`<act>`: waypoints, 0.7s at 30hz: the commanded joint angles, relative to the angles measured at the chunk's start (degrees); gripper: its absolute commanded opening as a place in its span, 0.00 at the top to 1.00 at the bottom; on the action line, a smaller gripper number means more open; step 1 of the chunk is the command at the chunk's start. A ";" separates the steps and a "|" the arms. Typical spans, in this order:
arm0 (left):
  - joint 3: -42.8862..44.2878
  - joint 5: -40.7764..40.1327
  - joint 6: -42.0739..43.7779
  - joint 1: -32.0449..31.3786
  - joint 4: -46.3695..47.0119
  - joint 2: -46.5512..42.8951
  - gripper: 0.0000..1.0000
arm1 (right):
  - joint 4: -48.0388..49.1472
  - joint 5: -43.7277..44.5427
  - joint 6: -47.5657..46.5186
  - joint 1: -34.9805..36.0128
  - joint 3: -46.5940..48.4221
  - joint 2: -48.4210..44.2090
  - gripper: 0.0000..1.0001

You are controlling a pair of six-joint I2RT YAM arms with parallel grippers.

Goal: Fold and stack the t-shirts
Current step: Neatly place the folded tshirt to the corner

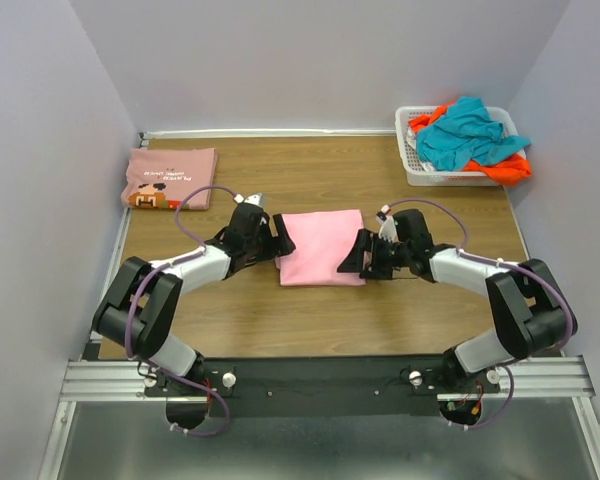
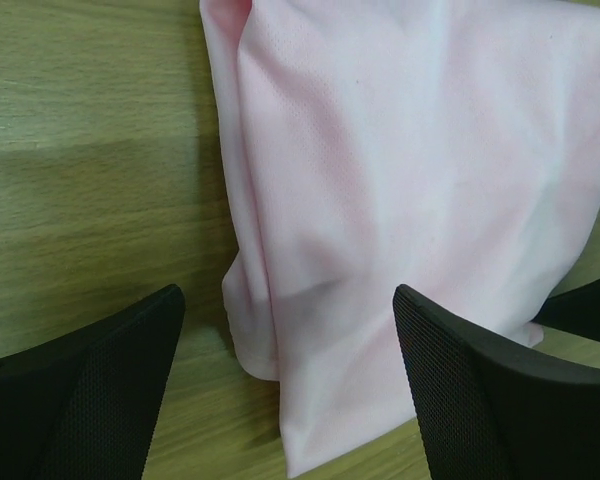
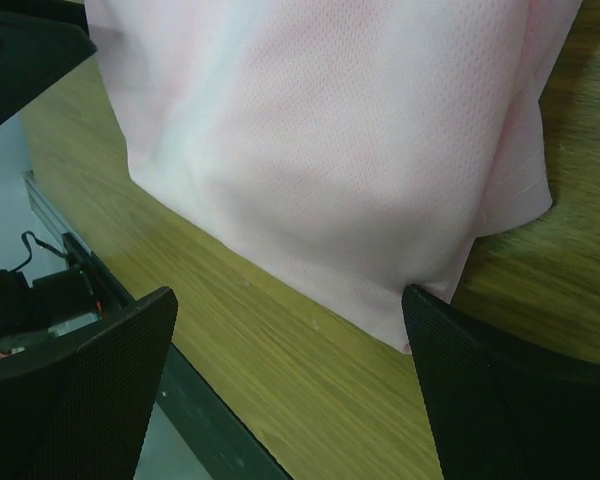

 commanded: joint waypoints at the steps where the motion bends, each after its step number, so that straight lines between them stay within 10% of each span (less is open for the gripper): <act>1: 1.72 -1.45 0.99 0.02 -1.56 1.85 0.11 | -1.73 2.93 -0.14 0.28 -0.26 -5.05 0.00; 13: 6.73 -9.72 -0.68 -4.72 -7.80 8.97 0.35 | -8.06 28.67 4.43 0.19 -3.60 -31.07 0.00; 19: 10.86 -12.78 -1.82 -6.48 -10.97 13.98 0.99 | -11.22 39.84 4.08 0.19 -4.47 -37.22 0.00; 21: 13.66 -14.54 -1.56 -6.83 -13.68 14.51 1.00 | -12.19 42.65 3.73 0.19 -4.91 -38.37 0.00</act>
